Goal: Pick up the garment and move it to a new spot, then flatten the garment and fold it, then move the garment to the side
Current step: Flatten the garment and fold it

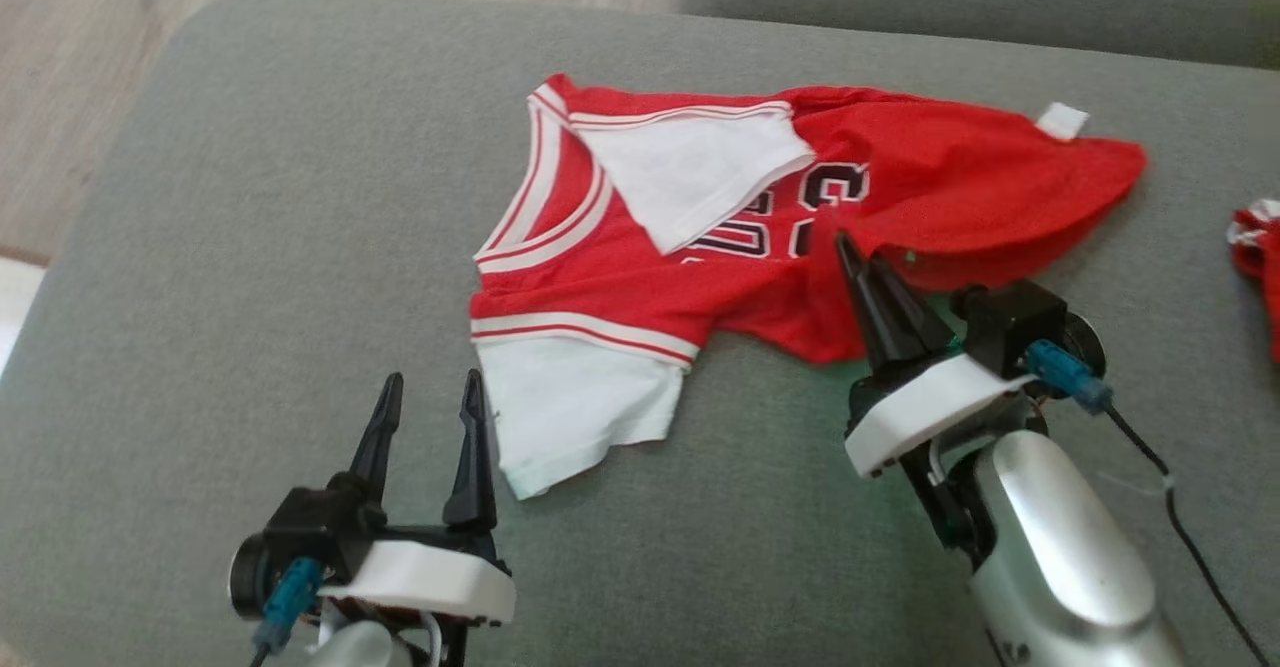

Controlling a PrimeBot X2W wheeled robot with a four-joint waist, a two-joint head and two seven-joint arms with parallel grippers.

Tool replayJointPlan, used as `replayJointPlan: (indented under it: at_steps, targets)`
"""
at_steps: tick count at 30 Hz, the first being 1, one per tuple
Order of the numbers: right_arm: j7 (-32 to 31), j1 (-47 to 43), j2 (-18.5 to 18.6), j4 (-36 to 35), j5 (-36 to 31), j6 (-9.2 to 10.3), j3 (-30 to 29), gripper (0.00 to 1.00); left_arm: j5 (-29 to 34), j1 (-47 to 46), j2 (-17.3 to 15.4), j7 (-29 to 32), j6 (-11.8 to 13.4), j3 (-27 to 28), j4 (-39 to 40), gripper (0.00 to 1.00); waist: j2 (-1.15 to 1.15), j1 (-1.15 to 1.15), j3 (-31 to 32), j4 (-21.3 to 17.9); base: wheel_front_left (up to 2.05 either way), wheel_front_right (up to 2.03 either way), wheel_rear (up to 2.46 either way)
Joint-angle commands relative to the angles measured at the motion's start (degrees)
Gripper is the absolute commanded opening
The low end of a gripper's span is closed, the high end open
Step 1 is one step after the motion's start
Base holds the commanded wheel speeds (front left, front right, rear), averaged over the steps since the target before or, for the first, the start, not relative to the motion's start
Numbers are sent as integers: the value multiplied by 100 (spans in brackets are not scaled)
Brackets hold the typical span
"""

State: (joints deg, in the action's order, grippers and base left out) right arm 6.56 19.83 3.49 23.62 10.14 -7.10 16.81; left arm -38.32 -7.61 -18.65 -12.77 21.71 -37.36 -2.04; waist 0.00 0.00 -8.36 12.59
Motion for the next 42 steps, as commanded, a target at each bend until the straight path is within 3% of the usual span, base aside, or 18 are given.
replayJointPlan:
  at_steps: [1,13,17,21,22,24,28,34,39,42]
  targets:
    - [-121,-144,-61,-523,46,-39,139,0,-11,-87,-128,-69,37,211,166,100,0,0,76,-161,0,0,0]
    - [-1886,-2397,-61,-3563,-313,-39,-1026,0,-41,46,-206,-62,99,237,253,100,0,0,214,-812,0,0,0]
    - [-2300,-2897,-61,-3932,-409,-39,-1428,0,-49,45,-227,-65,92,243,262,100,0,0,181,-912,0,0,0]
    - [-2421,-2974,-54,-3741,-702,-39,-1634,0,-55,-3,-231,-64,74,244,251,100,0,0,141,-937,0,0,0]
    - [-2417,-2944,-56,-3513,-848,-39,-1761,39,-56,-29,-234,-64,64,244,245,100,0,0,123,-934,0,0,0]
    - [-2401,-2929,-58,-3204,-972,-39,-1915,100,-57,-43,-236,-64,65,245,235,100,0,0,117,-931,0,0,0]
    - [-2225,-2917,-59,-2683,-1157,-39,-2209,100,-70,-39,-240,-70,78,260,219,100,0,0,125,-926,0,0,0]
    - [-1999,-2749,-60,-2632,-997,-39,-2341,100,-87,-13,-240,-79,88,270,211,100,0,0,160,-942,0,0,0]
    - [-2069,-2095,-39,-2715,-1002,-39,-2322,100,-76,-54,-215,-79,74,237,232,100,0,0,102,-894,0,0,0]
    - [-2262,-1471,116,-2418,-979,-39,-2252,100,-58,-139,-192,-77,56,223,246,100,0,0,-10,-808,0,0,0]
